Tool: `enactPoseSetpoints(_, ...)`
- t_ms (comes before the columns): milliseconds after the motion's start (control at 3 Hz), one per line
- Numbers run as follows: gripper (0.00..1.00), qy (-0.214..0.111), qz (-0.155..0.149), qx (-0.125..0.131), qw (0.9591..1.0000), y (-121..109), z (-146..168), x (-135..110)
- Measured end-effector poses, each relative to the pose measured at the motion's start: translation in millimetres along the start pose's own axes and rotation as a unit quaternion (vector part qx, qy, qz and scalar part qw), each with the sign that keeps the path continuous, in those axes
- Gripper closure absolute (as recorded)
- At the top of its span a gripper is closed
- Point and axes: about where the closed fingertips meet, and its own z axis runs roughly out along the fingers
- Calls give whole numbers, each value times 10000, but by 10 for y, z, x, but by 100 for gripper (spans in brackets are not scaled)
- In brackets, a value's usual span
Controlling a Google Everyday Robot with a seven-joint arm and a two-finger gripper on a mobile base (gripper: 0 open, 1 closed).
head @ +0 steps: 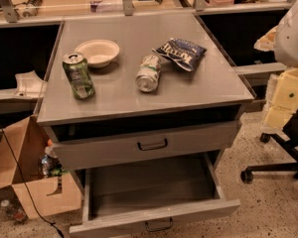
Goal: Close middle drawer
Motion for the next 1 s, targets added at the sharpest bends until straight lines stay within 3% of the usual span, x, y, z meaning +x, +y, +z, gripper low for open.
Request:
enactPoseSetpoints(667, 0, -89, -13, 70, 9999, 80, -13, 67)
enactPoseSetpoints(1000, 0, -64, 280, 170, 9994, 339, 293, 485)
